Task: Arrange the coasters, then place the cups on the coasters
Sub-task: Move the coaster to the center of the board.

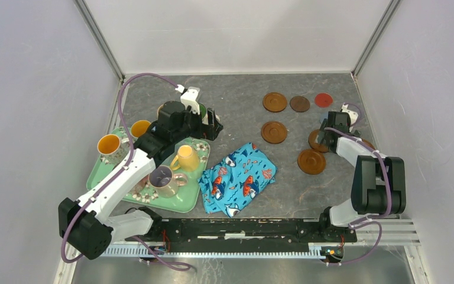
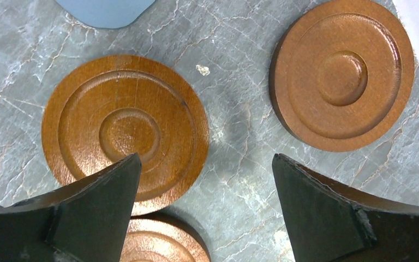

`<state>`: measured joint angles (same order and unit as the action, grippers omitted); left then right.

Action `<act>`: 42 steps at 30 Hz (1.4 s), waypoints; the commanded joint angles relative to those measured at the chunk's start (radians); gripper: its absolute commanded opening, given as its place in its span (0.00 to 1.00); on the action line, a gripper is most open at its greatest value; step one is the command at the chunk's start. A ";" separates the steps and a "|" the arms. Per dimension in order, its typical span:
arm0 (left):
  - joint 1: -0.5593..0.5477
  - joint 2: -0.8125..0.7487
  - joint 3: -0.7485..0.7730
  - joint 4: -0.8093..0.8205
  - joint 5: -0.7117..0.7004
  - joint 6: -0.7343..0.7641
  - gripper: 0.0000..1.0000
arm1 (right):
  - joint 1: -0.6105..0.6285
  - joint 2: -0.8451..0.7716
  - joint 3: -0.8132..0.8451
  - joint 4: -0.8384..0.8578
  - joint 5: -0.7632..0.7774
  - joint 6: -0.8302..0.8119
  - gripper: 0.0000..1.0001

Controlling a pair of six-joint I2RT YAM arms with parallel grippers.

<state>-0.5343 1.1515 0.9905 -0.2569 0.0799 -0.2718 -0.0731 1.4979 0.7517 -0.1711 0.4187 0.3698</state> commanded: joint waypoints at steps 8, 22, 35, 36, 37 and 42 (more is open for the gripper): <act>0.003 -0.010 -0.001 0.047 0.008 0.004 1.00 | -0.009 0.109 0.097 0.025 -0.025 -0.051 0.98; 0.005 -0.008 -0.006 0.047 0.011 0.005 1.00 | 0.131 0.246 0.230 -0.024 -0.073 -0.052 0.98; 0.005 -0.007 -0.009 0.045 0.007 0.007 1.00 | 0.131 0.316 0.323 -0.057 -0.062 -0.054 0.98; 0.005 -0.007 -0.009 0.045 0.006 0.008 1.00 | 0.131 0.314 0.323 -0.057 -0.067 -0.052 0.98; 0.005 -0.007 -0.009 0.045 0.005 0.008 1.00 | 0.132 0.308 0.321 -0.056 -0.068 -0.049 0.98; 0.005 -0.003 -0.007 0.044 0.011 0.006 1.00 | 0.133 0.298 0.331 -0.065 -0.056 -0.061 0.98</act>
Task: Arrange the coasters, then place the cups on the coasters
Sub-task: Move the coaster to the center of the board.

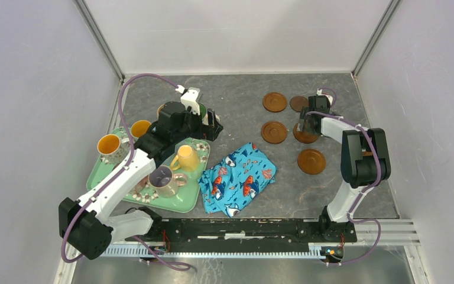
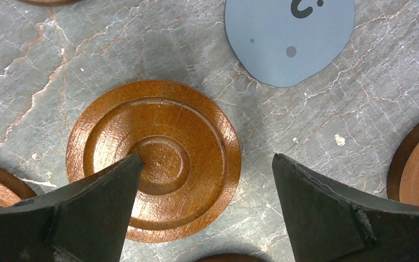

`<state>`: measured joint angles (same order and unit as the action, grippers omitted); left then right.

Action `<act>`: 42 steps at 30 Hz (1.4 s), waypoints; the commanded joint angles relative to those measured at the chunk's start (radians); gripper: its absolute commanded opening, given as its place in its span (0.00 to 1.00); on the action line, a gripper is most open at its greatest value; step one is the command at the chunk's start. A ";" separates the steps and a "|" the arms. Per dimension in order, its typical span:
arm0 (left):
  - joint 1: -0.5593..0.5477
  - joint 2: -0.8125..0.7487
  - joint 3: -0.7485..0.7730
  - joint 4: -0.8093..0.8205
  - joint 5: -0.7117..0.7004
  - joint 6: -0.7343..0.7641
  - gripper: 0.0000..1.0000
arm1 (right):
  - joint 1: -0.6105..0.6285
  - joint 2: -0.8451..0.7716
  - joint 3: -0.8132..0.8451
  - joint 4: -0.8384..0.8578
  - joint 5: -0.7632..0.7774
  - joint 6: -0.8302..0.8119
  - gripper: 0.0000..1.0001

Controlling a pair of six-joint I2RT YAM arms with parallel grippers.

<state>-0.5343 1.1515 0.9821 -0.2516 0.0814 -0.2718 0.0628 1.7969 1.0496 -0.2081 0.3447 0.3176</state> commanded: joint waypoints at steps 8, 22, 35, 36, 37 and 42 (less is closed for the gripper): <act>0.004 -0.006 0.000 0.040 0.009 0.006 1.00 | -0.005 -0.055 0.059 -0.062 0.017 -0.012 0.98; 0.005 -0.006 0.000 0.042 0.023 0.000 1.00 | 0.014 -0.284 -0.072 -0.095 0.018 -0.006 0.98; 0.005 -0.003 0.000 0.042 0.031 -0.005 1.00 | -0.024 -0.448 -0.284 -0.053 0.083 0.047 0.98; 0.005 -0.001 0.001 0.042 0.037 -0.006 1.00 | -0.050 -0.442 -0.280 -0.033 0.046 0.054 0.98; 0.005 0.000 0.001 0.042 0.042 -0.006 1.00 | -0.070 -0.427 -0.267 -0.018 0.018 0.065 0.98; 0.005 -0.009 -0.003 0.044 0.033 -0.005 1.00 | -0.135 -0.286 -0.110 0.026 0.002 0.090 0.98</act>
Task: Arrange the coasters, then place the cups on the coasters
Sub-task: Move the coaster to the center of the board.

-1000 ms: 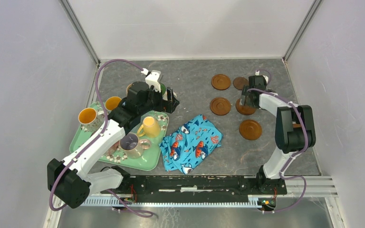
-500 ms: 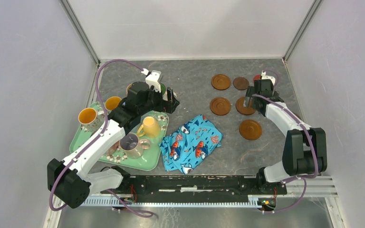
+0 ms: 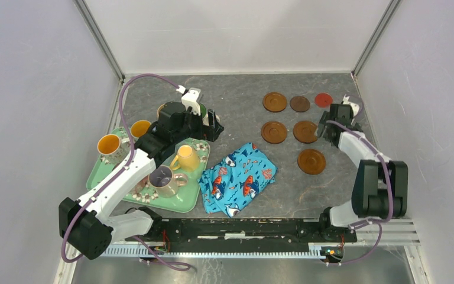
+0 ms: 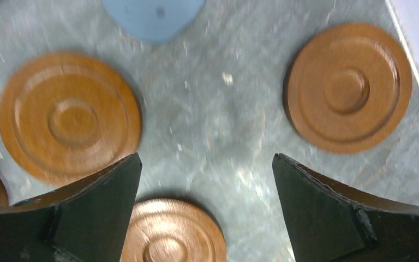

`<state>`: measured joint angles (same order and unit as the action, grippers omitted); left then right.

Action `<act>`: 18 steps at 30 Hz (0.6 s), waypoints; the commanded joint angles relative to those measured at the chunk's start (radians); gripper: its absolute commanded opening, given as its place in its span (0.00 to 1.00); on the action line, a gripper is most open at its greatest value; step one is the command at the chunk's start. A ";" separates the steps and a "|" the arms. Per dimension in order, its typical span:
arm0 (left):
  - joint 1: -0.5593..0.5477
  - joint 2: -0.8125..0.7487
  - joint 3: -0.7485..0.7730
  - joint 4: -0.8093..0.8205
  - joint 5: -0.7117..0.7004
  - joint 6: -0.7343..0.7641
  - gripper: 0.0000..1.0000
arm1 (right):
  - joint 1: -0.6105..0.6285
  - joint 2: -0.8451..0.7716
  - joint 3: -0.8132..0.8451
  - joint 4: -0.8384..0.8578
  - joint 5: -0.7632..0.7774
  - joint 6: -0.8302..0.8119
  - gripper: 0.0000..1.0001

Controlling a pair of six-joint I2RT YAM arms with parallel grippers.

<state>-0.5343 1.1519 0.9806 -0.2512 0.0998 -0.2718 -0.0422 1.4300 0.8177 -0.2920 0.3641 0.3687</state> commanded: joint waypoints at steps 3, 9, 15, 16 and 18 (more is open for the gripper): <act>0.005 -0.014 -0.003 0.043 0.014 -0.005 1.00 | -0.058 0.198 0.230 0.134 -0.033 0.050 0.98; 0.005 -0.017 -0.002 0.046 0.012 -0.003 1.00 | -0.087 0.417 0.462 0.118 -0.037 0.049 0.98; 0.005 -0.020 -0.001 0.044 0.012 -0.003 1.00 | -0.111 0.547 0.618 0.080 -0.032 0.033 0.98; 0.005 -0.021 -0.001 0.045 0.014 -0.004 1.00 | -0.112 0.565 0.637 0.074 -0.030 0.028 0.98; 0.005 -0.020 0.000 0.045 0.017 -0.004 1.00 | -0.114 0.597 0.671 0.052 -0.021 0.020 0.98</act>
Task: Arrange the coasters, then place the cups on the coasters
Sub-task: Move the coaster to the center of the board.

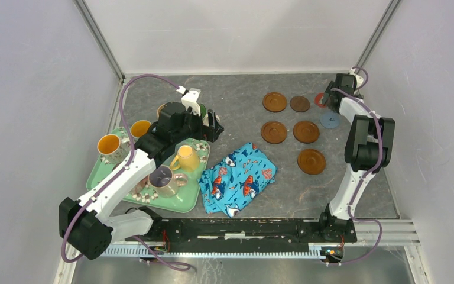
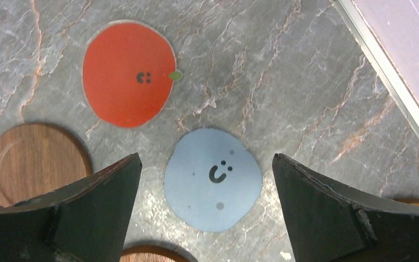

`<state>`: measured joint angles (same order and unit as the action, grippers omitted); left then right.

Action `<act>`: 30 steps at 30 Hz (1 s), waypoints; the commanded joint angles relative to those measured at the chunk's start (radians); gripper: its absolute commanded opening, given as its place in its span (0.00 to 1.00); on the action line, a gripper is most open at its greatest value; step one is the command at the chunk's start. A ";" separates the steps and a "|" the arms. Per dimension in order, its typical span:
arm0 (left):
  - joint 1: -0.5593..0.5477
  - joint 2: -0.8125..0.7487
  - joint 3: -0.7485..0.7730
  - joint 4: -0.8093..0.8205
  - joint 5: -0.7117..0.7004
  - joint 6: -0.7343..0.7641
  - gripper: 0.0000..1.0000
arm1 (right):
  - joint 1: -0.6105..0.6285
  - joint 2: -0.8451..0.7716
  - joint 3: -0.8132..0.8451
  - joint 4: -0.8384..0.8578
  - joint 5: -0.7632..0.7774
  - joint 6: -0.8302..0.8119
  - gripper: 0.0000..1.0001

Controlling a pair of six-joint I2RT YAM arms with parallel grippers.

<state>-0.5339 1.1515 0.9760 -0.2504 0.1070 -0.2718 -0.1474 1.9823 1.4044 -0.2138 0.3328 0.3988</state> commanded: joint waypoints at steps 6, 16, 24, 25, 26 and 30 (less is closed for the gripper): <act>0.005 -0.019 0.004 0.045 0.013 -0.004 1.00 | -0.015 0.085 0.097 -0.029 0.013 -0.024 0.98; 0.005 -0.013 0.004 0.046 0.014 -0.005 1.00 | -0.026 0.125 0.096 -0.036 0.032 -0.048 0.98; 0.005 -0.010 0.003 0.046 0.020 -0.008 1.00 | -0.054 0.096 0.029 -0.029 0.048 -0.066 0.98; 0.005 -0.009 0.004 0.046 0.021 -0.007 1.00 | -0.056 0.089 0.019 -0.028 0.050 -0.070 0.98; 0.005 -0.009 0.004 0.046 0.023 -0.007 1.00 | -0.056 0.079 0.007 -0.027 0.055 -0.070 0.98; 0.005 -0.012 0.004 0.046 0.020 -0.007 1.00 | -0.058 0.027 -0.067 -0.008 0.053 -0.062 0.98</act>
<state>-0.5339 1.1515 0.9752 -0.2478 0.1093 -0.2718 -0.1947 2.0815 1.4086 -0.2176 0.3496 0.3508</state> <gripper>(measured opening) 0.994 0.982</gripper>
